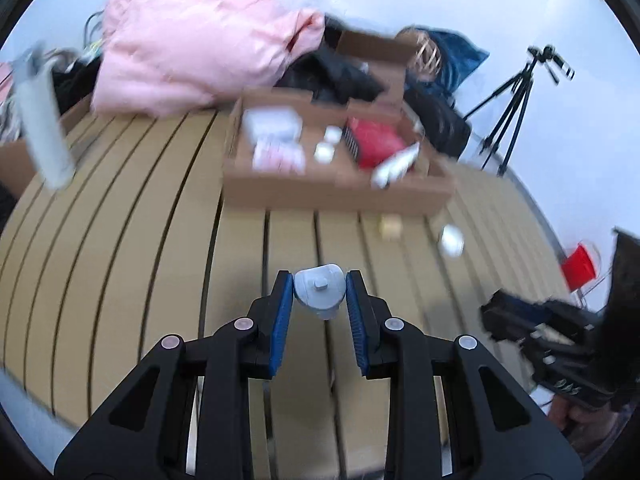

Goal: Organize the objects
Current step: 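Carry the white cap and black cloth into the box while both grippers open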

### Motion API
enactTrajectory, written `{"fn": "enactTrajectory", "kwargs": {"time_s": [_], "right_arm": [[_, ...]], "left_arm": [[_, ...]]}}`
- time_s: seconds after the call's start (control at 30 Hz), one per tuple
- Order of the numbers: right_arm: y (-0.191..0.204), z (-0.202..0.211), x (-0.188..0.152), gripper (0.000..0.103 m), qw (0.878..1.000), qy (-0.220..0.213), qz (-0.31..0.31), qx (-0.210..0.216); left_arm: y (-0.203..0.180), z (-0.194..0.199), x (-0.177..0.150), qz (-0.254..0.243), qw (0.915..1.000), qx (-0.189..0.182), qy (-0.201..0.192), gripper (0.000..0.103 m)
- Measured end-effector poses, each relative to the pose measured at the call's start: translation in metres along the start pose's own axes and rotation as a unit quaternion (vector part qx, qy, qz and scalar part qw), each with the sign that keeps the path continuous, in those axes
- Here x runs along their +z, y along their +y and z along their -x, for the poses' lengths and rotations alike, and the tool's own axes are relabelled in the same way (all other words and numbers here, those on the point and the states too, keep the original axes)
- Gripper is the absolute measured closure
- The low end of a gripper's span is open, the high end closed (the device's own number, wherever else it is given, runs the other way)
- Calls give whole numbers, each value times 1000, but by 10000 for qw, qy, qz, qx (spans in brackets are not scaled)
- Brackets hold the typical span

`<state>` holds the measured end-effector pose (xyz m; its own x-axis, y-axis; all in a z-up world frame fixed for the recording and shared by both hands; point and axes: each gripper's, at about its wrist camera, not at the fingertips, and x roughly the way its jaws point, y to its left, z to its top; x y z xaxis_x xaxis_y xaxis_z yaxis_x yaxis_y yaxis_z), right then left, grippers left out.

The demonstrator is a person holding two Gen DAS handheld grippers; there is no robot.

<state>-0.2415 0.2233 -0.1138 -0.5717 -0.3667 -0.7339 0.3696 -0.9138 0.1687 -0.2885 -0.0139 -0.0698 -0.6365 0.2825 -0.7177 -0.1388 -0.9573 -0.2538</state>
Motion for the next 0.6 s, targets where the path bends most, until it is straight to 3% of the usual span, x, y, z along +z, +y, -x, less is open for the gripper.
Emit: {"fn": "enactTrajectory", "kwargs": {"time_s": [0.13, 0.3, 0.43, 0.53, 0.6], "right_arm": [[-23, -23, 71, 68, 9995, -83, -222, 228], [-55, -79, 176, 68, 9972, 47, -593, 447], [-66, -151, 235, 68, 9969, 491, -593, 153], [-77, -196, 248, 68, 9953, 723, -650, 11], [-82, -223, 250, 66, 9933, 910, -706, -20]], "left_arm": [[-1, -37, 90, 1, 9993, -300, 236, 80], [-8, -123, 181, 32, 9978, -199, 626, 80], [-2, -200, 206, -158, 9961, 390, 770, 80], [12, -244, 209, 8, 9916, 325, 1248, 79], [15, -253, 209, 57, 9918, 231, 1258, 70]]}}
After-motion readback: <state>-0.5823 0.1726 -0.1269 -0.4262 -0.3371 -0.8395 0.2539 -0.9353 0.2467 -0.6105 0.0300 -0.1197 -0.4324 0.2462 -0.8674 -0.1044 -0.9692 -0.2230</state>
